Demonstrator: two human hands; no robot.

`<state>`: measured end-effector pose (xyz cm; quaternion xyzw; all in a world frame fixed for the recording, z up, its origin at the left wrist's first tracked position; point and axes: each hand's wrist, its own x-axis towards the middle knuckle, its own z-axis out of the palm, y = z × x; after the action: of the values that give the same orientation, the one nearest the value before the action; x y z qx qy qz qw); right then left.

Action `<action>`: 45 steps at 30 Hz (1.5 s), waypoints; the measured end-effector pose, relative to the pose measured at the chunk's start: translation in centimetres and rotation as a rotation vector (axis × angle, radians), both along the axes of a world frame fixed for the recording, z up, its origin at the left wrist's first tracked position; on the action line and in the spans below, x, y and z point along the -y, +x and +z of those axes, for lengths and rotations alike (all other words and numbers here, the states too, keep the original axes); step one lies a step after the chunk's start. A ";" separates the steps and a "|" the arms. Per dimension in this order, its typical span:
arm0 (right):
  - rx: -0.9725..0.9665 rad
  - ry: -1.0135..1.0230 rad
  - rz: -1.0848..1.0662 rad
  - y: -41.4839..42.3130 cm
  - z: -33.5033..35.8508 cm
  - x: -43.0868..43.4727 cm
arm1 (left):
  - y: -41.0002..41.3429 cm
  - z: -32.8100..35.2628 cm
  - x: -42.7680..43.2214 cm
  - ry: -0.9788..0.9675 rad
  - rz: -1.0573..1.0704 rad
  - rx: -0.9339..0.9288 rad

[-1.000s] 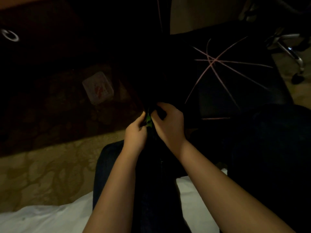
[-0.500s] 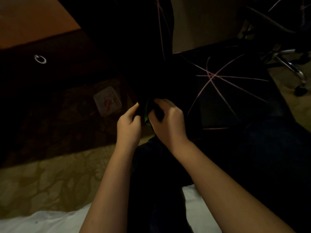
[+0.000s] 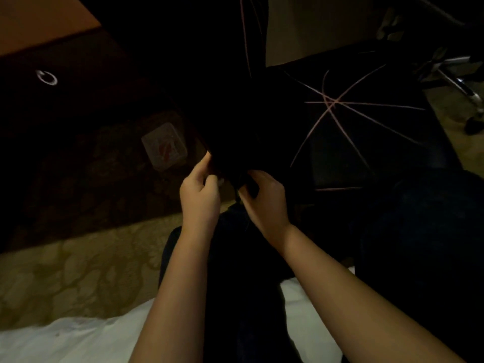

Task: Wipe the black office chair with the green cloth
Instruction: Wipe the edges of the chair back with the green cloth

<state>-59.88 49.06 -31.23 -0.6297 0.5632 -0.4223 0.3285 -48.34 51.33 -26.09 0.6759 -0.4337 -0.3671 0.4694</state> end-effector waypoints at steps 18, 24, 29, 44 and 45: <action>0.029 0.063 -0.053 -0.2 1.6 -0.4 | -0.4 -0.6 -0.1 0.007 0.026 -0.004; -0.077 0.043 -0.001 -1.1 5.4 -1.4 | -0.7 0.1 -1.1 0.037 0.000 0.035; -0.108 -0.170 -0.041 -1.9 9.4 -1.9 | -1.0 1.2 -1.7 0.075 -0.084 0.125; -0.028 -0.348 0.090 -3.0 14.8 -1.7 | -0.8 8.0 -0.8 -0.105 -0.038 0.169; -0.004 -0.347 0.094 -3.0 14.8 -1.7 | -0.9 8.0 -0.8 -0.102 -0.037 0.173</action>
<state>-62.84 50.72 -16.42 -0.7034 0.4524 -0.4960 0.2333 -49.25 52.17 -18.10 0.6720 -0.5032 -0.2936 0.4572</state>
